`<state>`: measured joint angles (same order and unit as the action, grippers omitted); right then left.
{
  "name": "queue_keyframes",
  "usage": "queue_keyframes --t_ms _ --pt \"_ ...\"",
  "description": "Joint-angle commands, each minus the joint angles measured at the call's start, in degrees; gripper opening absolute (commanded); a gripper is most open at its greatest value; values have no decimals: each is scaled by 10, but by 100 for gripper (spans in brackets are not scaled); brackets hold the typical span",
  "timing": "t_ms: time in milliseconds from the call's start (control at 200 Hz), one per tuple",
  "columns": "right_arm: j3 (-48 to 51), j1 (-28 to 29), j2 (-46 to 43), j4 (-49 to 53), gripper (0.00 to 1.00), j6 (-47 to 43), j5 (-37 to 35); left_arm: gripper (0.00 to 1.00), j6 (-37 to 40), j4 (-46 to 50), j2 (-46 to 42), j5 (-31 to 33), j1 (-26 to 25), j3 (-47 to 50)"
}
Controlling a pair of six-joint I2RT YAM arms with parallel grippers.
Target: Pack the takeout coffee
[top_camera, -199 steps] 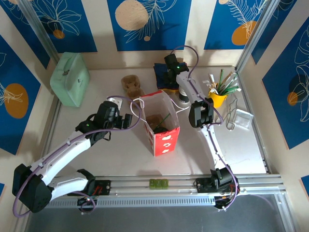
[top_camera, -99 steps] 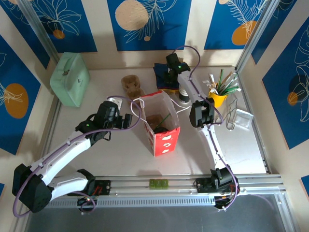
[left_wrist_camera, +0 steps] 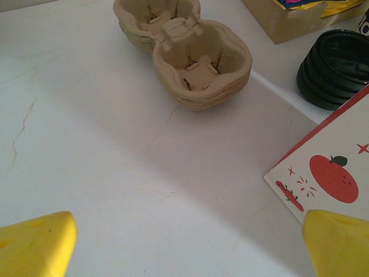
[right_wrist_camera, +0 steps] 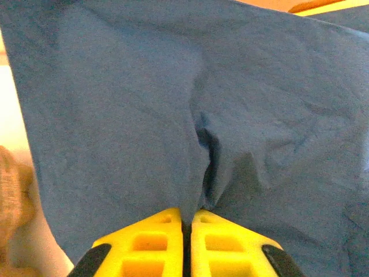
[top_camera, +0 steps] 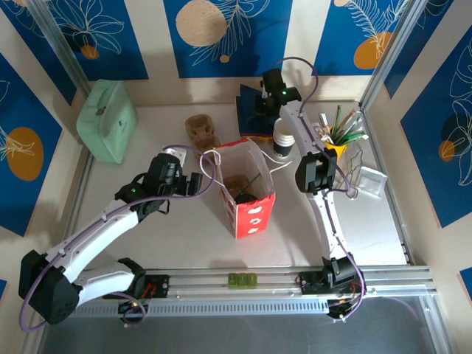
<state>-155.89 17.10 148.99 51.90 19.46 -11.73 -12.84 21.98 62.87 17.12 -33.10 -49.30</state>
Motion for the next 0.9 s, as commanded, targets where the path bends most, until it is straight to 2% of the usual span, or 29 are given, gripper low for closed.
queue_keyframes --t_ms 0,115,575,895 --pt "-18 -6 -40 6 4 17 41 100 -7 10 -3 -7 7 -18" --pt "-19 -11 -58 8 0 30 64 100 -7 10 -5 -6 7 -18" --pt "-18 -35 -175 24 0 90 191 99 -6 -2 -22 -10 7 -25" --pt "-16 -53 -272 77 0 161 372 99 -10 -10 -45 -27 8 -36"
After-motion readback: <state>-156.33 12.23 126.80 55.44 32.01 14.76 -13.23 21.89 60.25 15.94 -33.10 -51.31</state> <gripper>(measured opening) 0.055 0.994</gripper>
